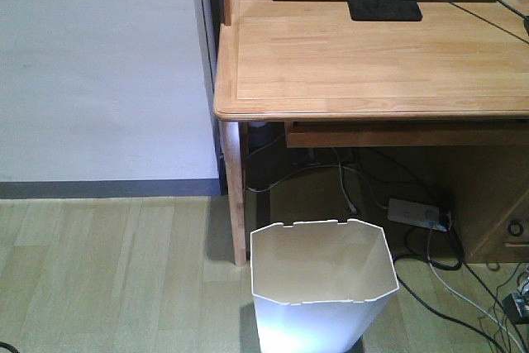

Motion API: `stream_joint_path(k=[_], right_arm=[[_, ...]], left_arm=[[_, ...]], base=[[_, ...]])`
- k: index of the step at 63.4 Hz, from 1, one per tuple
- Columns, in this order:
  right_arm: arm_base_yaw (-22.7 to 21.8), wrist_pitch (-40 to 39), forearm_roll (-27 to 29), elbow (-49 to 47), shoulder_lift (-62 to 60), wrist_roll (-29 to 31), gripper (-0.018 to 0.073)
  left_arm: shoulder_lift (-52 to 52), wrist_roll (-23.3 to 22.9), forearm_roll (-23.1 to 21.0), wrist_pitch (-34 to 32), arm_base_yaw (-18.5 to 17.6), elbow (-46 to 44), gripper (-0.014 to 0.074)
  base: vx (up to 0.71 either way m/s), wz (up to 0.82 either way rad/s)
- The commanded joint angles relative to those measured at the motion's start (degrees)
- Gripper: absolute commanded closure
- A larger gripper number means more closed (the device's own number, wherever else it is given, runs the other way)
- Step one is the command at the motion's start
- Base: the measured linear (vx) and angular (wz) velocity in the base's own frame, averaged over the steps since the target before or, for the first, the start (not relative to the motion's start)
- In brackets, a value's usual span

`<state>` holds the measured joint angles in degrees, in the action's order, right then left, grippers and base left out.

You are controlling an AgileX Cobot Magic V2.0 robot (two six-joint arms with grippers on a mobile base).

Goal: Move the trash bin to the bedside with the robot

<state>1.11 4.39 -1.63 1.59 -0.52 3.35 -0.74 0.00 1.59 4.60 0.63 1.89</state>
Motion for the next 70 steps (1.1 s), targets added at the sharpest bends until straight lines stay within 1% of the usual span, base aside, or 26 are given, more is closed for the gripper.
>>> stream_joint_path(k=[1, 62, 70], right_arm=[[0.0, -4.4, -0.8, 0.1, -0.7, 0.1, 0.0568], [0.0, -4.4, -0.8, 0.1, -0.7, 0.1, 0.0568], [0.0, -6.8, -0.7, -0.1, -0.7, 0.0, 0.0568]], left_arm=[[-0.8, -0.8, -0.5, -4.2, -0.4, 0.7, 0.0603], [-0.8, -0.8, -0.5, -4.2, -0.4, 0.7, 0.0603], [-0.8, -0.8, -0.5, -4.2, -0.4, 0.7, 0.0603]], base=[[0.0, 0.0], [0.0, 0.0], [0.0, 0.0]])
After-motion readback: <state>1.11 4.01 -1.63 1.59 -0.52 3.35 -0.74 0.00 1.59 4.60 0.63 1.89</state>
